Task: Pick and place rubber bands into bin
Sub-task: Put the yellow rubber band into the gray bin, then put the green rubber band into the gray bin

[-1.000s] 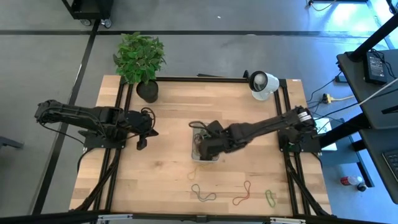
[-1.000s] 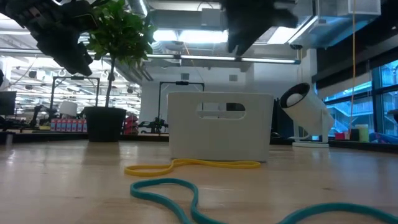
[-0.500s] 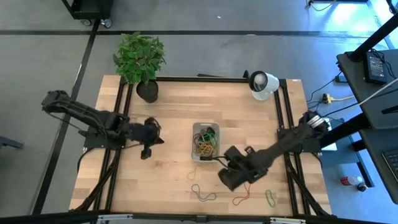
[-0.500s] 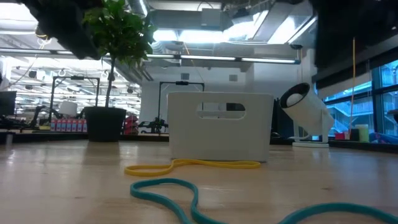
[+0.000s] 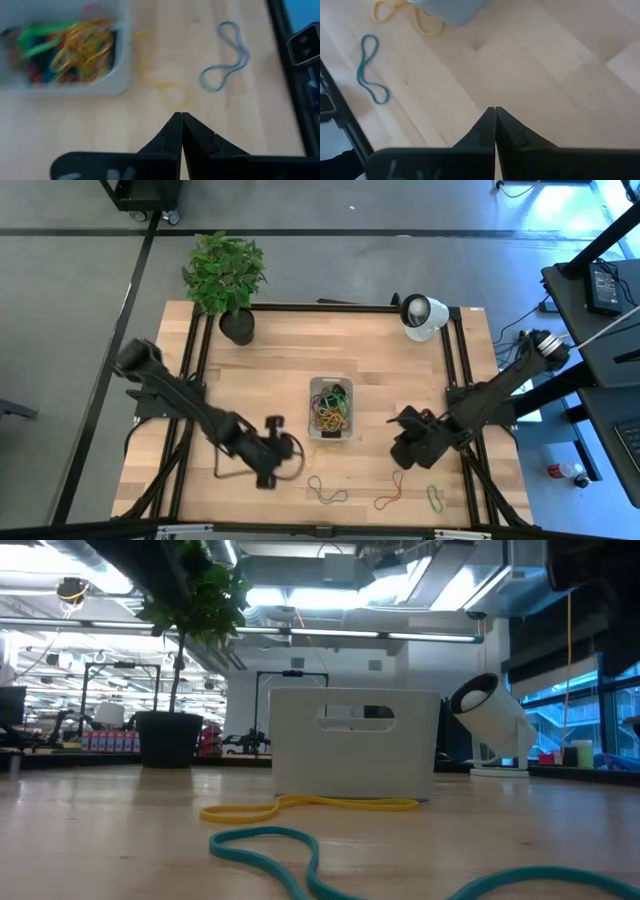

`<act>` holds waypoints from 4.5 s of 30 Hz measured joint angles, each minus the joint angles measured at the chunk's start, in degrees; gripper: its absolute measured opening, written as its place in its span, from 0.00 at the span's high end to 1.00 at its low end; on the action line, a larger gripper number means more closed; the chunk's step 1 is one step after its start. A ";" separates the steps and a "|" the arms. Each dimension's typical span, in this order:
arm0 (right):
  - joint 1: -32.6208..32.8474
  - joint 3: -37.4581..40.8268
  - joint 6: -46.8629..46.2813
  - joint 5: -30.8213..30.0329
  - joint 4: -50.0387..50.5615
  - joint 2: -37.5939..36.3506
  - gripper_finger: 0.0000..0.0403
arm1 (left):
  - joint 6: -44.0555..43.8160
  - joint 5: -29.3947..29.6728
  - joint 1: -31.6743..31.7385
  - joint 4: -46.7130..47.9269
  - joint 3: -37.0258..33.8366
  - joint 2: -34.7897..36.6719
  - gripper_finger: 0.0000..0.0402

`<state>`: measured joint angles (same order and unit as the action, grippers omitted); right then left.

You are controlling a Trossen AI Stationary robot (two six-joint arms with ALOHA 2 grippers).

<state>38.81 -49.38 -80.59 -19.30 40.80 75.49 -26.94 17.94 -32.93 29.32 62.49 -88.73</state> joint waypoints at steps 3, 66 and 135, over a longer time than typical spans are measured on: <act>0.84 4.17 0.06 0.03 -0.23 -4.19 0.98 | 1.03 -0.48 -0.57 3.48 7.52 -7.53 0.99; 5.14 13.33 -0.38 -5.63 -8.45 -10.85 0.97 | 13.44 6.90 14.34 41.43 60.71 -30.93 1.00; 6.56 8.99 -4.86 -2.68 -17.77 -7.50 0.99 | 19.20 -17.63 24.27 40.86 60.68 -34.21 0.97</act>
<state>45.37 -40.40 -85.45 -21.97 23.04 67.99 -7.74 0.31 -8.66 70.19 123.17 -122.93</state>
